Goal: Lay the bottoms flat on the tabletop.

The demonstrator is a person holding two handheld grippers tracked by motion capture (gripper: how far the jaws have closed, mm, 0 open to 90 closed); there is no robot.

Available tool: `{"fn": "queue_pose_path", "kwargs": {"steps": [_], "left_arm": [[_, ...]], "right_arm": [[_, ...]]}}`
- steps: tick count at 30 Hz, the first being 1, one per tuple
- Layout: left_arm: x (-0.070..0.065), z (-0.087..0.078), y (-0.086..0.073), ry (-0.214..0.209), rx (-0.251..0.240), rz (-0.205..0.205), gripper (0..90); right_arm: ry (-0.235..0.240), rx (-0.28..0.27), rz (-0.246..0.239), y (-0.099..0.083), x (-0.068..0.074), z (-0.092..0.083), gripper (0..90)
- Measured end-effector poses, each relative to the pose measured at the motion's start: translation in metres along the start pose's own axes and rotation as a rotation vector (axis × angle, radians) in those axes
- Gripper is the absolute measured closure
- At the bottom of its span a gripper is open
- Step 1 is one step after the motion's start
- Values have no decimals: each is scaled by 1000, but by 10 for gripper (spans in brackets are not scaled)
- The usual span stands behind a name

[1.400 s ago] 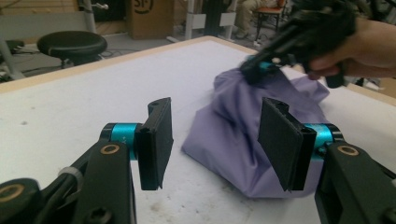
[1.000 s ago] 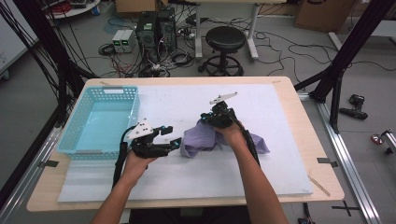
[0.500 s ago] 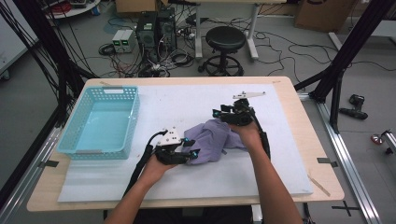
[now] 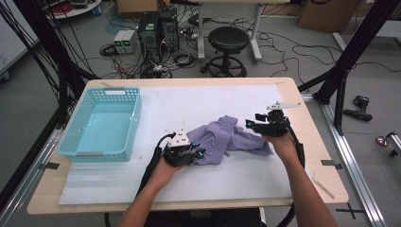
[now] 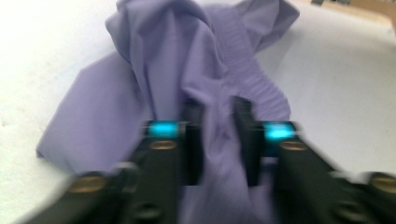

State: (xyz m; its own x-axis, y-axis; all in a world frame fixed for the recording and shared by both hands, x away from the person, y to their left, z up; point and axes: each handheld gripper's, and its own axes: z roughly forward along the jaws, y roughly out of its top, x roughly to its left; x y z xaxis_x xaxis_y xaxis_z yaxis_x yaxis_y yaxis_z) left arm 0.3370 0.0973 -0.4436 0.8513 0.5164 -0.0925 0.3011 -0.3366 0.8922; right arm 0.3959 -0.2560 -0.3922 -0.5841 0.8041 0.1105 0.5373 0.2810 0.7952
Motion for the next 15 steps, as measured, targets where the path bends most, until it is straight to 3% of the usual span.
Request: {"fn": "queue_pose_path", "kwargs": {"steps": [1,4,5,7,9,11,13,15], "left_arm": [[4,-3,1,-14,-40,-38,840],[16,-10,6,-29,-134,-119,857],[22,-14,7,-29,-173,-158,859],[34,-21,9,-20,-229,-225,860],[45,-26,11,14,-254,-264,860],[54,-30,10,51,-286,-297,860],[66,-33,5,97,-298,-349,861],[73,-33,2,133,-283,-370,862]], "right_arm": [[4,14,-8,-4,0,1,430],[23,133,-39,-22,-1,11,448],[29,148,-48,-27,-1,13,458],[32,192,-67,-37,2,19,547],[26,231,-84,-47,3,22,659],[40,218,-88,-52,2,19,846],[43,227,-125,-55,5,13,886],[58,236,-168,-58,11,4,894]]}}
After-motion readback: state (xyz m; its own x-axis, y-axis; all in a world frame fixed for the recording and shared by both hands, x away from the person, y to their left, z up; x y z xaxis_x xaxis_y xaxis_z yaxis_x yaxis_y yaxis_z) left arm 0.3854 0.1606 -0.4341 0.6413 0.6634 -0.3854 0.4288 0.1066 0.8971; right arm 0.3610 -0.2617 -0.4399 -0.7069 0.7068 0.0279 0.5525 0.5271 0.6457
